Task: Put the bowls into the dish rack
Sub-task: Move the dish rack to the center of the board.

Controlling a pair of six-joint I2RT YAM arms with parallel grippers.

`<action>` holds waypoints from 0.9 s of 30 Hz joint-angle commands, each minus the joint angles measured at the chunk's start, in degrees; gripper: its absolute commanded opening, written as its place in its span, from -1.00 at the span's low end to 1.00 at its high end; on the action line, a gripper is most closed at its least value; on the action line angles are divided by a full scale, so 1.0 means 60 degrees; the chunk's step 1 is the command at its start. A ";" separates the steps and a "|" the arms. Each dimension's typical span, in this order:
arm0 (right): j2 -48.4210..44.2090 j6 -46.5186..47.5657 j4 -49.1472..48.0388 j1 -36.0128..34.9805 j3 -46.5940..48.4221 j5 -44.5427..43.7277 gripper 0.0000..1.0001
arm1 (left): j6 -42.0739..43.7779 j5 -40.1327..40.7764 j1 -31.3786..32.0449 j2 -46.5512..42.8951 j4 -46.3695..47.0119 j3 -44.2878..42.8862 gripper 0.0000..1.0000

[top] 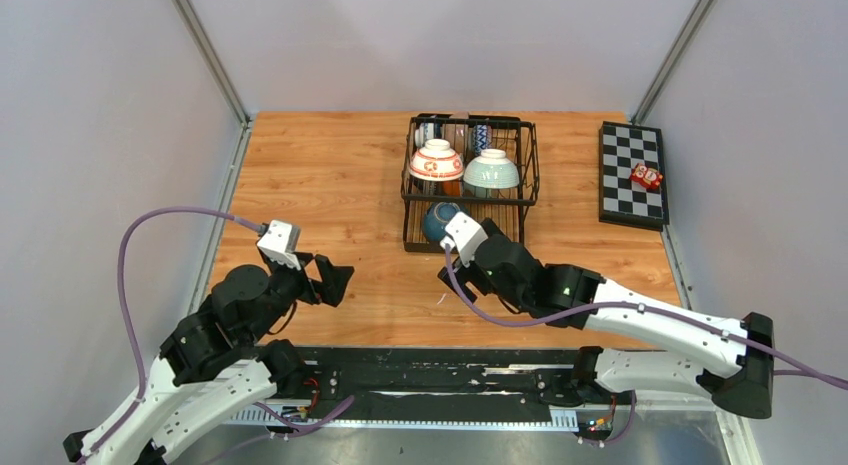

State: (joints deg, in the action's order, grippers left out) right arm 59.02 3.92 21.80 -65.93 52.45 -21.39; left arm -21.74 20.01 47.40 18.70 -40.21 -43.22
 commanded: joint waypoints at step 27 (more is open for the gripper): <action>-0.2099 -0.2140 0.2511 0.1954 0.2212 -0.3359 0.86 | -0.0227 0.1777 -0.0050 0.5740 0.1835 -0.3145 0.84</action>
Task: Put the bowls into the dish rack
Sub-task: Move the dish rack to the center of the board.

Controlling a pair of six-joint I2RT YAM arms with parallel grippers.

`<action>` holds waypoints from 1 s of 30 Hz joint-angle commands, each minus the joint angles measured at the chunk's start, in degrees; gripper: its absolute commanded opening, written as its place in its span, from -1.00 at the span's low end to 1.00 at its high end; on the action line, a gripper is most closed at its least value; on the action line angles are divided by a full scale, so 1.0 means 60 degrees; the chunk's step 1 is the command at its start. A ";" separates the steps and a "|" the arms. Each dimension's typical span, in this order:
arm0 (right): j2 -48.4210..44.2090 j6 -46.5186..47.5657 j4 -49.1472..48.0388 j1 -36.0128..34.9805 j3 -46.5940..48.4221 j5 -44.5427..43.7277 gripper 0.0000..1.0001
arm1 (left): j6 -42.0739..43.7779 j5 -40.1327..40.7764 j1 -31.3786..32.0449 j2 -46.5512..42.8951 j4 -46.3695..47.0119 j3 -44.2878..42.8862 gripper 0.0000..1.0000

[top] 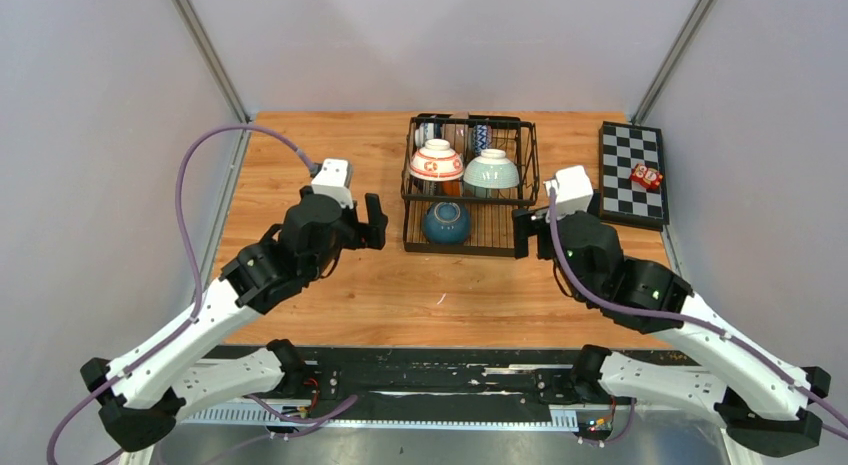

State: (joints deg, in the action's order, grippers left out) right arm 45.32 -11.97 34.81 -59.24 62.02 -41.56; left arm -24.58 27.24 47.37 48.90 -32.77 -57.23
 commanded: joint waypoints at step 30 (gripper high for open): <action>0.4189 -0.0229 -0.1030 0.5847 0.2995 0.4230 0.21 | 0.1095 -0.0986 -0.1889 0.5982 0.1700 -0.4436 0.20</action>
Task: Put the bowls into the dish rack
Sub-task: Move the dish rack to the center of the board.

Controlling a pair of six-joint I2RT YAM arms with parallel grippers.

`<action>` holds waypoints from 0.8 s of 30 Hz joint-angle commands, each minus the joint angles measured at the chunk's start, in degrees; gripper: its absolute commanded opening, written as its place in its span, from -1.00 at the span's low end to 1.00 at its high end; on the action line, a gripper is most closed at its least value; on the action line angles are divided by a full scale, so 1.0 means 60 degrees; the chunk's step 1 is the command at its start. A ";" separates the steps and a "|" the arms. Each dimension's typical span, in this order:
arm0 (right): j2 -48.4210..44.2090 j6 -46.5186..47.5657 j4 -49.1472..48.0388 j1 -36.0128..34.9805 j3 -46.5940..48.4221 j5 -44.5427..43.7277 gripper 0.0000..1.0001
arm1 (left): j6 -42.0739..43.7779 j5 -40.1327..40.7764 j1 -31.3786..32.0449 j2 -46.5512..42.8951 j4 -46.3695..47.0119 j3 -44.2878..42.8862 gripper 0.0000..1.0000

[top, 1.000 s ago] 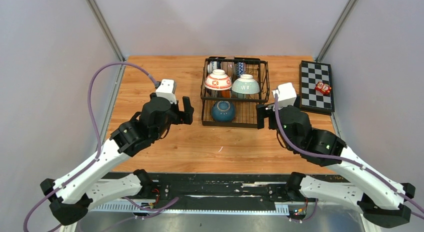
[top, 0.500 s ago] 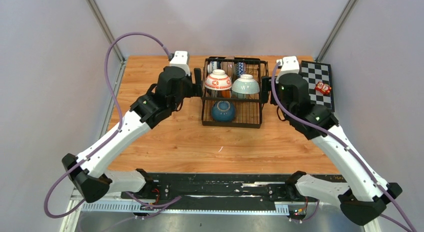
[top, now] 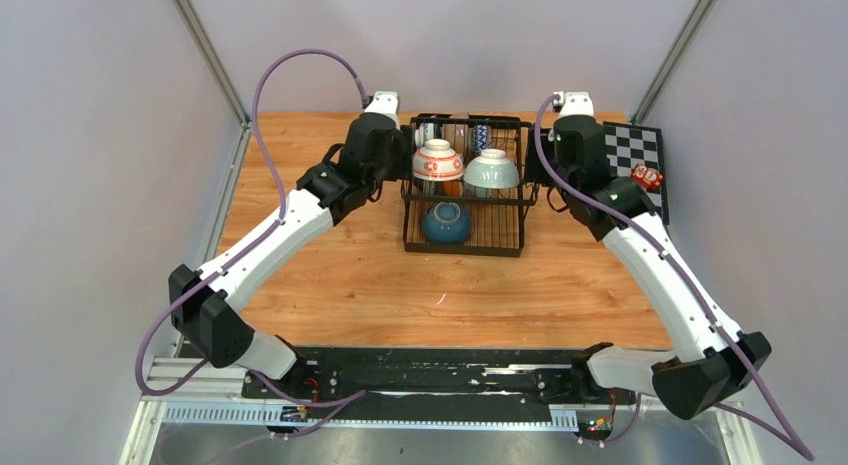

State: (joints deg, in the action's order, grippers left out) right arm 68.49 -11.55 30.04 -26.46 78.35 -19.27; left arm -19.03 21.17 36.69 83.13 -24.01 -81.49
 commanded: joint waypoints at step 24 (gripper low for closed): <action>0.0959 -0.0505 -0.0615 0.0767 0.0128 0.2248 -0.95 | 0.0279 -0.0112 -0.0136 -0.0374 0.0257 0.0145 -1.00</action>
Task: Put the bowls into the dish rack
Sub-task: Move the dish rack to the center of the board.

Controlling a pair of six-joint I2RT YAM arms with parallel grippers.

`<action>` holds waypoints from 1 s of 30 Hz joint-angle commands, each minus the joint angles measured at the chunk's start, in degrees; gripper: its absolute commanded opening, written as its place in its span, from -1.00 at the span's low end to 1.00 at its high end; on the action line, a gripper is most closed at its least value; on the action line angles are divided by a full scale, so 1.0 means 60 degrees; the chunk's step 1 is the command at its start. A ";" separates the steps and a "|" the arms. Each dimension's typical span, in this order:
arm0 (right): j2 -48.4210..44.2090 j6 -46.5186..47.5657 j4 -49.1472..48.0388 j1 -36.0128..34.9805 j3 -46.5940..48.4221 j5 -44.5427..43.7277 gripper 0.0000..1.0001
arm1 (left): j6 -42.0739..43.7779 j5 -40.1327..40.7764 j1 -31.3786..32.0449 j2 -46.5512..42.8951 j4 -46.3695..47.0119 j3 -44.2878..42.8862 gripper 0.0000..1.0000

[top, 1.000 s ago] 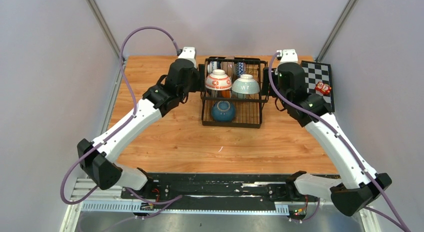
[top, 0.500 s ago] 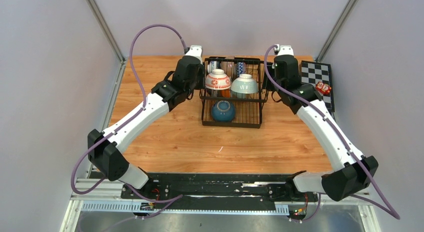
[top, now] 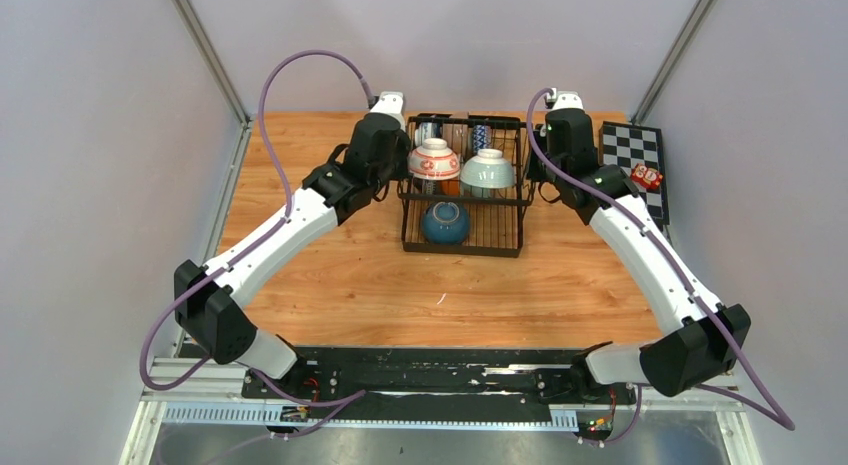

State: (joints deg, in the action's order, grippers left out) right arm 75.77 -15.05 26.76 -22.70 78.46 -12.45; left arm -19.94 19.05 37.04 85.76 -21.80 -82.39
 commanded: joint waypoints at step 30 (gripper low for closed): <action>-0.1182 -0.0015 0.0319 -0.1778 -0.0668 -0.0283 -0.94 | -0.0133 -0.1014 -0.0192 -0.4198 -0.0855 0.2903 -0.90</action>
State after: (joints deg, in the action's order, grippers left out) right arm 71.02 -18.46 28.86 -33.32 75.33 -12.27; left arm -24.73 15.77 36.07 63.86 -25.10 -65.10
